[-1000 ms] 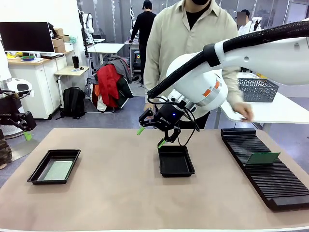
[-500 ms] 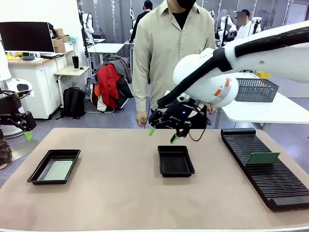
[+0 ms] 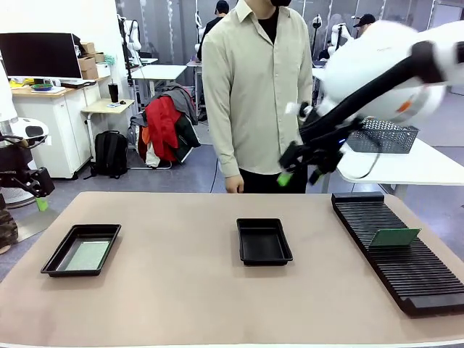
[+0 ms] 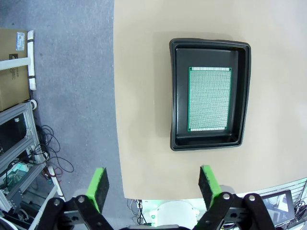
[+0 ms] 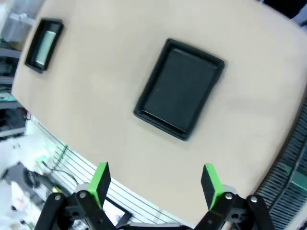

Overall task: Inspect and transfer BCBs to ESD trays.
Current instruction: Pick up the Blank PCB from the PCB Rack and place it in the right ESD tray.

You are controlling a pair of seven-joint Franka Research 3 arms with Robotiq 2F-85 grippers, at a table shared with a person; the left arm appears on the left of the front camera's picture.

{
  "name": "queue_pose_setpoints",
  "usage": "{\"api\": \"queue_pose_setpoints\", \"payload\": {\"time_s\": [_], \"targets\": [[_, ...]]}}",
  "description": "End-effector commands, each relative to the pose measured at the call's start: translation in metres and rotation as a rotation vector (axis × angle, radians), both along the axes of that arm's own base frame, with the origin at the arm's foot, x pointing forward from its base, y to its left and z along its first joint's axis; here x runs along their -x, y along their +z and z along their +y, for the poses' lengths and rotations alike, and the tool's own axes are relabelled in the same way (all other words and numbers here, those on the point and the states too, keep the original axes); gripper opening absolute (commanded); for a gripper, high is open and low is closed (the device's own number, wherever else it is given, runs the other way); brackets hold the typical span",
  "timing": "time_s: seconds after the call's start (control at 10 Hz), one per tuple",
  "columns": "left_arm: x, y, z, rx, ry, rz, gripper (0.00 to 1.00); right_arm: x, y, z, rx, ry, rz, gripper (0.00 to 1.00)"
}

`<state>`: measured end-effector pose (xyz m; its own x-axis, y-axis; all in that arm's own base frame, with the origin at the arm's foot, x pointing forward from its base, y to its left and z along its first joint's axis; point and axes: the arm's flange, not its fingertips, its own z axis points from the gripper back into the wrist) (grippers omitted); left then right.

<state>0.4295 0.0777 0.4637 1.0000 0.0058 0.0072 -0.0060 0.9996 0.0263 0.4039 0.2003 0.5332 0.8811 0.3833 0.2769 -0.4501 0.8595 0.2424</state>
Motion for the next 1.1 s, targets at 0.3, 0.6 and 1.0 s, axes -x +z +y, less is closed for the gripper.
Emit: {"api": "queue_pose_setpoints", "payload": {"time_s": [0.3,0.6,1.0], "targets": [[0.001,-0.002,0.001,0.0,-0.006,-0.001,1.0,0.019,0.077,-0.119,0.279,0.399,-0.159,1.0],[0.001,-0.002,0.001,0.0,-0.006,-0.001,1.0,0.02,0.107,-0.182,0.421,0.746,-0.217,1.0],[0.001,-0.002,0.001,0.0,-0.006,-0.001,1.0,0.012,0.123,-0.24,0.499,1.141,-0.179,1.0]]}}
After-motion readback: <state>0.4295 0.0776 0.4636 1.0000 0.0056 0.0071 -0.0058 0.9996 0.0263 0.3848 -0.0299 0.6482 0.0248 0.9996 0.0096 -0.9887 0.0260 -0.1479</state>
